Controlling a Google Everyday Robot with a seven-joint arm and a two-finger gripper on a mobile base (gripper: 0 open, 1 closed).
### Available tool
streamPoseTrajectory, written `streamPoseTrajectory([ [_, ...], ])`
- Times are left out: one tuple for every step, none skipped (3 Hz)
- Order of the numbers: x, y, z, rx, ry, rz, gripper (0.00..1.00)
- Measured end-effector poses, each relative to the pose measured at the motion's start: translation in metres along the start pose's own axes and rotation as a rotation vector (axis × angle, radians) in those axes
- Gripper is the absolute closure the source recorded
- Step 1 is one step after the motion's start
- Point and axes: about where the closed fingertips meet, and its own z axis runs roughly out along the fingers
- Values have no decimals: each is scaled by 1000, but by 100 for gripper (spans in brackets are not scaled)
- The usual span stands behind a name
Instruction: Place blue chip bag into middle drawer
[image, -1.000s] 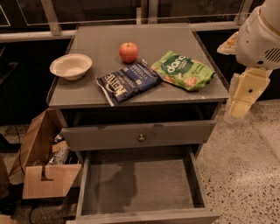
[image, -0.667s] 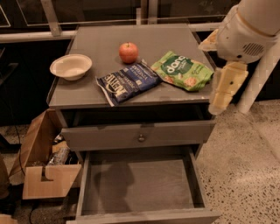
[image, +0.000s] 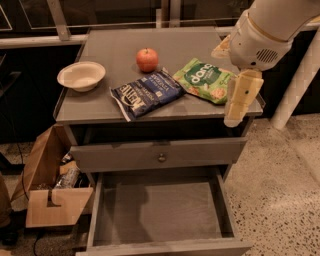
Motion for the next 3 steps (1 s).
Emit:
streamPoseTrajectory([
  [-33,-11,-2,43,-48,-75,0],
  [-83,-33,8,72,-126,-180,0],
  [-118,-50,28,62,-177,-259,0],
])
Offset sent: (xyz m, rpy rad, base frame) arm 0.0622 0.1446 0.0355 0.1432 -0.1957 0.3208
